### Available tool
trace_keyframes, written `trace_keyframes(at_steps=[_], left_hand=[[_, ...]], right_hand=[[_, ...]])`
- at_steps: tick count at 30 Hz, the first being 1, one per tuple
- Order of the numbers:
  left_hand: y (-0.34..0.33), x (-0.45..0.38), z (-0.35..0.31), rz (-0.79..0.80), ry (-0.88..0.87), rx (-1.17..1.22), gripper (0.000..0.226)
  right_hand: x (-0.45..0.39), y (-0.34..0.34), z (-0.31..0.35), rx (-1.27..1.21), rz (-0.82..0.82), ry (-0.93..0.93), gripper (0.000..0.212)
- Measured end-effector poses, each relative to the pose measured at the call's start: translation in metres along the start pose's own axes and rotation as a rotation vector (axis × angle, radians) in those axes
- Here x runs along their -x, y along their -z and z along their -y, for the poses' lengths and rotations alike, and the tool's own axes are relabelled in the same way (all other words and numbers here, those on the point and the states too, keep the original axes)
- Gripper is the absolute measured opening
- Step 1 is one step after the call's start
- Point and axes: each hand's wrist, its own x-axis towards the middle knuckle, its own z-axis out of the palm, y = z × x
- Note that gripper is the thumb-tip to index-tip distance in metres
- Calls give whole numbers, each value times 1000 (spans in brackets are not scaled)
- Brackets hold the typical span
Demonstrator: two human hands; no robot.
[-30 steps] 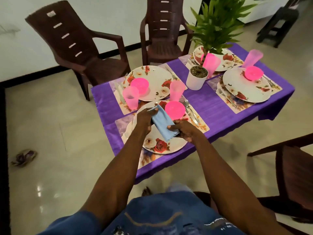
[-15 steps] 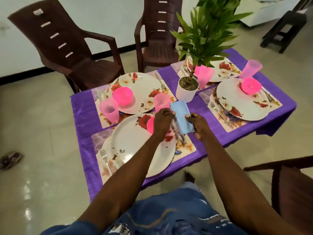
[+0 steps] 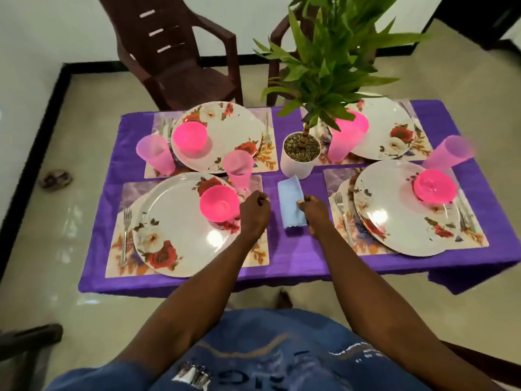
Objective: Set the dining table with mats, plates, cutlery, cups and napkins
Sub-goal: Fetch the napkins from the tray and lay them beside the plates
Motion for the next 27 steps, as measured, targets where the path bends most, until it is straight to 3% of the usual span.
trace_keyframes(at_steps=[7,10,16,22,27], left_hand=[[-8,10,5,-39,1,-43,15],[-9,7,7,-49,5,-77,26],[-7,4,8,-69,9,-79,14],[-6,0,17,-65,30,-86,16],[-8,-2,20,-52,32,-113,16]], right_hand=[[-13,-19,-3,31,-9,-51,7],[-17,-25,-5,214,-86,2,15],[-13,-30,8,549,-101,157,14],[-15,-29,7,615,-108,170,29],[-14,-30,8,605,-69,166,17]])
